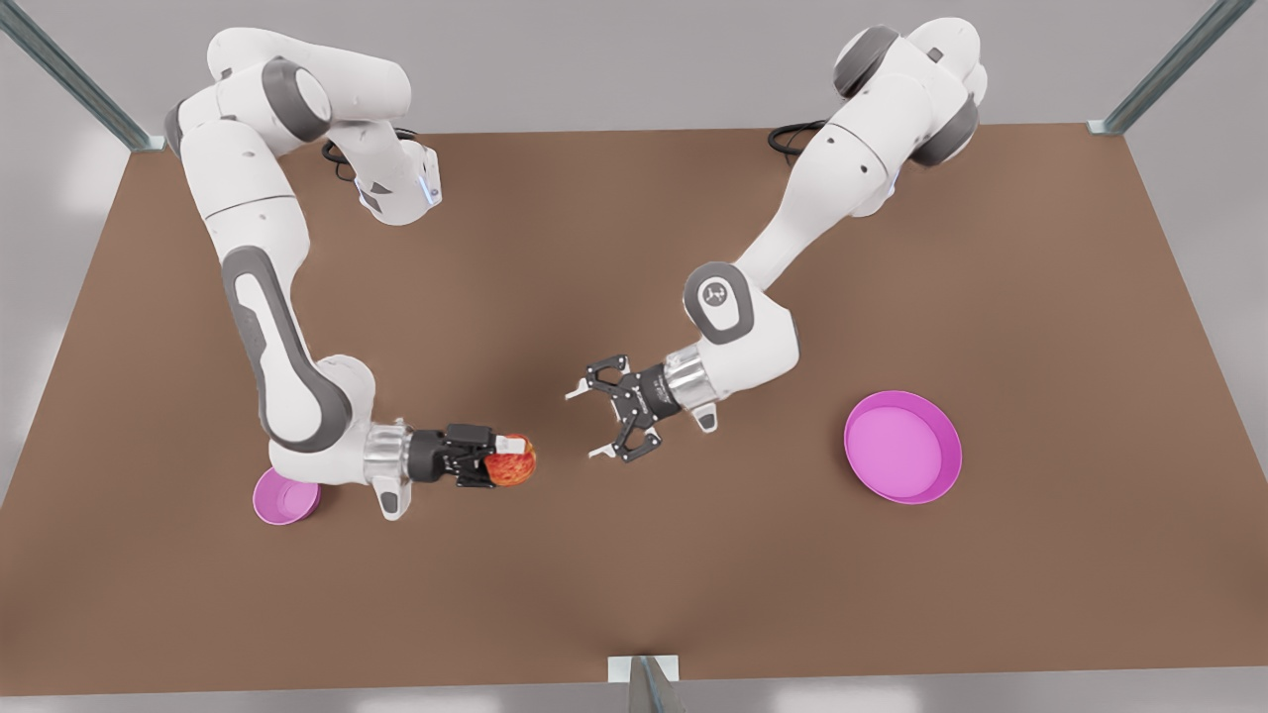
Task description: Use the left arm to pick up the apple from the plate, transfer it to the gripper of the right arm, and then use the right arm to place it into the bowl
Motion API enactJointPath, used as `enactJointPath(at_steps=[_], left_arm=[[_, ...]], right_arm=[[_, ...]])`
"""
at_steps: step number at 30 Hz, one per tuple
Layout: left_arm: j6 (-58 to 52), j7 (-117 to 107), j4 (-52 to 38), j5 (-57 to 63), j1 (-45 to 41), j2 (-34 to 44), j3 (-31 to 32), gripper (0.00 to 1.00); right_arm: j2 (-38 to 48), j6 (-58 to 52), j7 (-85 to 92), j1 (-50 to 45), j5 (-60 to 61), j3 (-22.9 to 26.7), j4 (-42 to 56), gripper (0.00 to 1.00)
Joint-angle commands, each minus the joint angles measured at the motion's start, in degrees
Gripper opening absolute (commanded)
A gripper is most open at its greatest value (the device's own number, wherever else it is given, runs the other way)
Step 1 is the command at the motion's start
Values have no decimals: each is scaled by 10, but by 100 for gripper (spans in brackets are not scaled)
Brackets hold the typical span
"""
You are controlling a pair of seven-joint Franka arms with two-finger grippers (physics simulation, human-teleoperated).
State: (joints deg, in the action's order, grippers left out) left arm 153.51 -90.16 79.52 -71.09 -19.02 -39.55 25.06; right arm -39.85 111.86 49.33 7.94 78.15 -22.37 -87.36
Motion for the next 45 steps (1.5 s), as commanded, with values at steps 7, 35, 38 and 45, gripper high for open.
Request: enactJointPath(at_steps=[7,35,38,45], left_arm=[[-592,822,49,722,201,201,-98,100],[-654,902,-25,755,133,255,-250,100],[-654,901,-25,755,133,254,-250,100],[-645,900,-41,757,133,224,-249,100]], right_arm=[[0,-77,-13,162,-381,0,-5,53],[-39,113,45,215,-782,20,33,100],[-1,-38,25,194,-809,11,143,100],[270,-276,-515,-45,-855,132,160,100]])
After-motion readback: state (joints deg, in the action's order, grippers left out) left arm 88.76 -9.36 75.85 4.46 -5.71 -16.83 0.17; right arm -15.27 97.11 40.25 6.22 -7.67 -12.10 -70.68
